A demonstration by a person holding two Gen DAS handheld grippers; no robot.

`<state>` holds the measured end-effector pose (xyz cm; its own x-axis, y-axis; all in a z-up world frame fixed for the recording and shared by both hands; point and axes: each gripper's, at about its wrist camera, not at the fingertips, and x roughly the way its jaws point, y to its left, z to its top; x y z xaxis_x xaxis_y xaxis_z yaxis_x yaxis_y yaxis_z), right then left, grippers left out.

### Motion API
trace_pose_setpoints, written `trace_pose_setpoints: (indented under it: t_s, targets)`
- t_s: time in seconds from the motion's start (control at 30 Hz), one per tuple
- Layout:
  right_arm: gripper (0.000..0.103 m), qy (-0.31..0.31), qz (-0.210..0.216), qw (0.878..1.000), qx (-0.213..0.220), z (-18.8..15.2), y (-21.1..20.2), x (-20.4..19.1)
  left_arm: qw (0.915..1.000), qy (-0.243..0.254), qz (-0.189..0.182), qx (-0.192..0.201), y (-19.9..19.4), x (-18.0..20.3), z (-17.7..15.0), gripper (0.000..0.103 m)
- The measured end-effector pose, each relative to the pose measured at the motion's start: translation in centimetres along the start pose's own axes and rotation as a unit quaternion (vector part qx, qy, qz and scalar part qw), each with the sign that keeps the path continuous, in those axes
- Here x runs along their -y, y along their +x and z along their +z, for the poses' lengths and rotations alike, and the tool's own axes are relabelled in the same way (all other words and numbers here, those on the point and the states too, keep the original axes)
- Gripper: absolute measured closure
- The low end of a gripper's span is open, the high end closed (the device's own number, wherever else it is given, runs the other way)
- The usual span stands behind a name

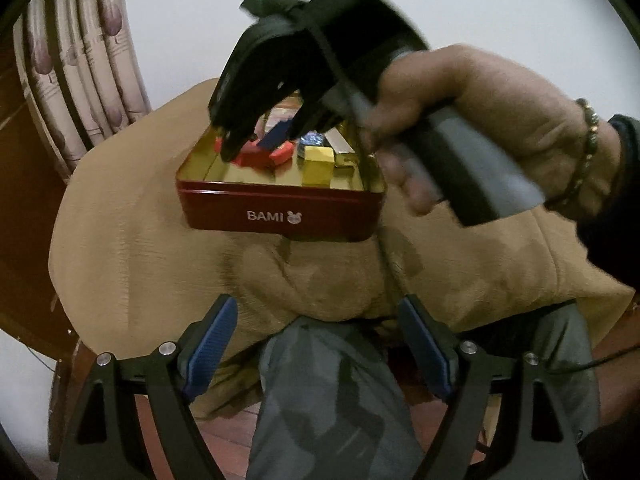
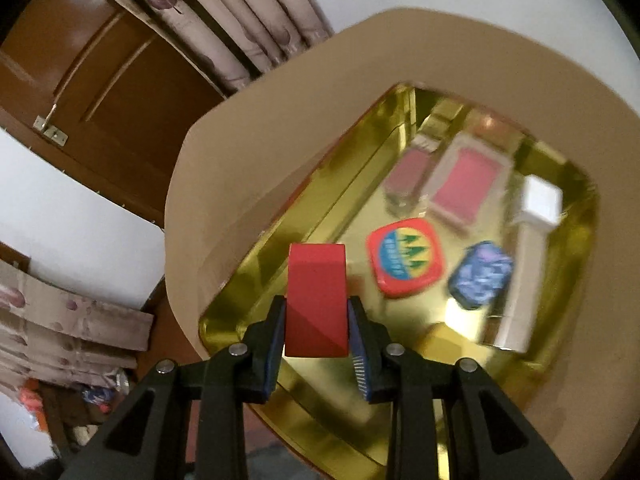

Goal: Organize rigid objects
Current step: 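Carry the red block into the tin box and open the right tool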

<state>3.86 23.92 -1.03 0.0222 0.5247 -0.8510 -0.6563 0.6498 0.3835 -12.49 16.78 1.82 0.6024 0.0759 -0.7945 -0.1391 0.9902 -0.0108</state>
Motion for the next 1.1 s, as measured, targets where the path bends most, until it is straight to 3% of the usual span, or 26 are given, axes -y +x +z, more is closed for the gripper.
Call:
trace_pose_setpoints:
  t_s: [0.3, 0.47, 0.6, 0.9, 0.93, 1.1]
  targets:
    - [0.073, 0.054, -0.039, 0.998, 0.003, 1.6, 3.0, -0.2, 0.9999, -0.007, -0.014, 0.004, -0.5, -0.6, 0.2, 0.023]
    - [0.071, 0.081, -0.029, 0.996, 0.026, 1.9, 3.3, 0.4, 0.9998, -0.013, -0.017, 0.005, -0.5, -0.9, 0.1, 0.023]
    - [0.070, 0.091, -0.001, 0.995, 0.041, 1.3, 2.0, 1.2, 0.9998, -0.011, -0.018, 0.001, -0.3, -0.9, 0.2, 0.023]
    - [0.067, 0.093, 0.082, 0.985, 0.121, -0.2, -3.9, 3.2, 1.0000, -0.003, -0.007, -0.005, 0.8, -0.3, -0.2, 0.023]
    - [0.067, 0.084, 0.080, 0.985, 0.131, -0.7, -4.9, 3.3, 1.0000, 0.000, -0.005, -0.003, 0.8, -0.2, -0.2, 0.022]
    - [0.067, 0.056, -0.022, 0.977, 0.203, -6.8, -12.0, 7.2, 0.9999, 0.005, -0.010, -0.006, 1.0, 0.3, -0.2, 0.022]
